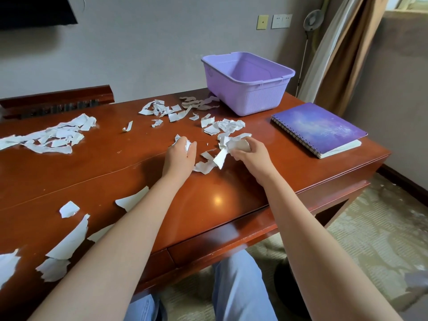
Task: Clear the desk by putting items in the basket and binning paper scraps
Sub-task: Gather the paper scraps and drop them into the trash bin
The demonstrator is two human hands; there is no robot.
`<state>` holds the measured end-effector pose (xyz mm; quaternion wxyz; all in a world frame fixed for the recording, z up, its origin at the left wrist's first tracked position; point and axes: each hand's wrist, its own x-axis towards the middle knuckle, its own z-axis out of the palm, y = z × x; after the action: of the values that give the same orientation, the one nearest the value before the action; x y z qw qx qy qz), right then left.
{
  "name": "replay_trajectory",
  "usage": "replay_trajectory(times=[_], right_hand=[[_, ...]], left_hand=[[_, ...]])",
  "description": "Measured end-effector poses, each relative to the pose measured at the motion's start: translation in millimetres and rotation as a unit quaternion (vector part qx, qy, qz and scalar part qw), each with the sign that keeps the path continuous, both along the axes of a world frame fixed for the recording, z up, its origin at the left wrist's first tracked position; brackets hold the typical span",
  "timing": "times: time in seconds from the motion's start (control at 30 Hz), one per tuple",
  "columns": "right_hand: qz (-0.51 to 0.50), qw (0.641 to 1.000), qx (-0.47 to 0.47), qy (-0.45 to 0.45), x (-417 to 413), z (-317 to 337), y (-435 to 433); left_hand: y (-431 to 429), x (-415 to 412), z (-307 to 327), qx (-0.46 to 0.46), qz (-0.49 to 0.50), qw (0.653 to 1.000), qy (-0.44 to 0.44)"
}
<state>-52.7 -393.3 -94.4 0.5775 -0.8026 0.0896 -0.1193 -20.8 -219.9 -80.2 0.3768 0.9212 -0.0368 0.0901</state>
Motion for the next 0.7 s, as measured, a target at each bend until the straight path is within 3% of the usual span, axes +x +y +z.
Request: replay_trajectory(times=[0.37, 0.7], right_hand=[[-0.062, 0.984, 0.166, 0.01, -8, 18, 3], [-0.082, 0.972, 0.217, -0.027, -34, 40, -8]], left_hand=[[-20, -14, 48, -0.107, -0.011, 0.994, -0.023], [-47, -38, 75, -0.212, -0.035, 0.976, -0.02]])
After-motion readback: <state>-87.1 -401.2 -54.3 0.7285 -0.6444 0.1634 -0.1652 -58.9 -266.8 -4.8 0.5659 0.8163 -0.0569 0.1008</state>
